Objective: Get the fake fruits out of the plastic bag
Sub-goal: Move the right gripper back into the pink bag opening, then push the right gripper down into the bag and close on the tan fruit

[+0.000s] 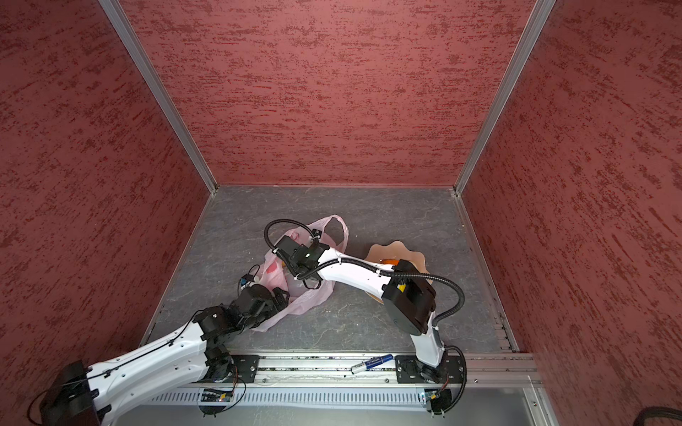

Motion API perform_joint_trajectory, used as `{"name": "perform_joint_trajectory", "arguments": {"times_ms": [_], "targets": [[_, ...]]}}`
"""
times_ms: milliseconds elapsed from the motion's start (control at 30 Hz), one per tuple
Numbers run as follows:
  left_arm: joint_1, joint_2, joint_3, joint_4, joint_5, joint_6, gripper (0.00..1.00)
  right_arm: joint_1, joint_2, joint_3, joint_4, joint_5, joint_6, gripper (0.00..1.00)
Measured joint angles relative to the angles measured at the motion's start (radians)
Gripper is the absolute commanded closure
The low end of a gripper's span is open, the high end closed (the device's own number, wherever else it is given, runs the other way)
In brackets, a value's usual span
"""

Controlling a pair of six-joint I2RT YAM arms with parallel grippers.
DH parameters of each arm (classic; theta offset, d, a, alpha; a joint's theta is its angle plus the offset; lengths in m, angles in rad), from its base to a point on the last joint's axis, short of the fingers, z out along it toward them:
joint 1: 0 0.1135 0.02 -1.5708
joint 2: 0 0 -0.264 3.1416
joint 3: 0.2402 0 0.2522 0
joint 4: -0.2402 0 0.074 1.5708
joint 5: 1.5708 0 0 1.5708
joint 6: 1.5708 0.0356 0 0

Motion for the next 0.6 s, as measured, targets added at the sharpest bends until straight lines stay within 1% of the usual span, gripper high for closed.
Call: {"name": "perform_joint_trajectory", "arguments": {"times_ms": [233, 500, 600], "targets": [[0.000, 0.003, 0.000, 0.002, 0.023, 0.008, 0.03, -0.021, 0.071, -0.001, 0.018, 0.006, 0.042, 0.33], [-0.001, 0.003, -0.003, 0.003, 0.037, 0.008, 0.03, -0.027, 0.086, -0.012, 0.024, 0.041, 0.089, 0.27], [-0.001, 0.002, -0.021, 0.009, 0.040, 0.008, 0.03, -0.029, 0.086, -0.025, 0.023, 0.050, 0.103, 0.23]]}}
